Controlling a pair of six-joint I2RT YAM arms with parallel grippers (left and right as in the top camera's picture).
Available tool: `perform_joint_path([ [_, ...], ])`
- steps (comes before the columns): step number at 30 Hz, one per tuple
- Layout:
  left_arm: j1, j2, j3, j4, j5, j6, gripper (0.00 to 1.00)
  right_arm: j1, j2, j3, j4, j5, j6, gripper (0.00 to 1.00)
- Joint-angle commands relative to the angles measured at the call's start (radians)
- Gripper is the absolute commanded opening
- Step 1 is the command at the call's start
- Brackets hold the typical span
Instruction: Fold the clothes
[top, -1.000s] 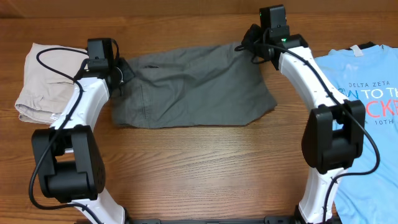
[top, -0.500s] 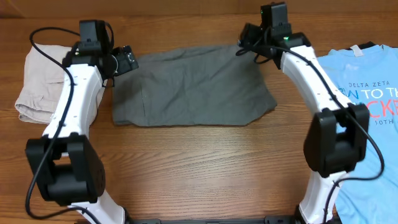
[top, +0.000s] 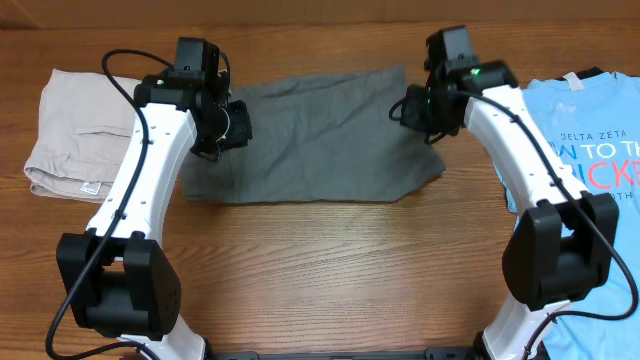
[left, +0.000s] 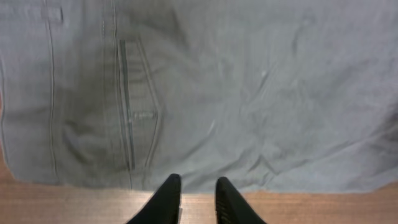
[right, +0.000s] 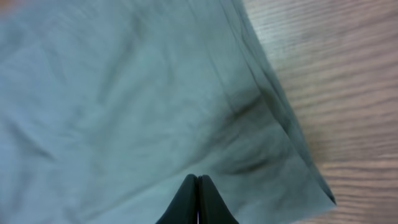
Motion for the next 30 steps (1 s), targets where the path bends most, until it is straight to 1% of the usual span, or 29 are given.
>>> perform_joint_path([
  [1,-0.002,-0.008,0.013,-0.029,0.011,0.015,0.27,-0.006,0.027,-0.11,0.079,0.007,-0.023,0.04],
  [5,-0.002,-0.008,0.013,-0.053,-0.001,0.025,0.29,-0.015,0.037,-0.236,0.215,0.01,-0.023,0.04],
  [9,-0.002,-0.008,0.013,-0.063,-0.004,0.041,0.3,-0.015,0.05,-0.338,0.31,0.01,-0.022,0.04],
  [11,-0.002,-0.008,0.013,-0.072,-0.004,0.041,0.3,-0.015,0.056,-0.371,0.331,0.01,-0.022,0.04],
  [15,-0.002,-0.008,0.013,-0.078,-0.015,0.04,0.3,-0.021,0.06,-0.42,0.321,0.011,-0.018,0.04],
  [18,-0.002,-0.008,0.013,-0.079,-0.019,0.04,0.3,-0.027,0.06,-0.441,0.264,0.053,0.045,0.04],
  [22,-0.002,-0.008,0.013,-0.085,-0.019,0.04,0.31,-0.034,0.06,-0.447,0.101,0.172,0.187,0.04],
  [24,-0.002,-0.008,0.013,-0.086,-0.019,0.04,0.31,-0.035,0.059,-0.447,0.029,0.227,0.232,0.04],
  [26,-0.002,-0.008,0.013,-0.089,-0.019,0.04,0.31,-0.035,0.057,-0.447,-0.041,0.272,0.27,0.04],
  [30,-0.002,-0.008,0.013,-0.098,-0.02,0.041,0.32,-0.035,0.041,-0.447,-0.119,0.28,0.274,0.04],
])
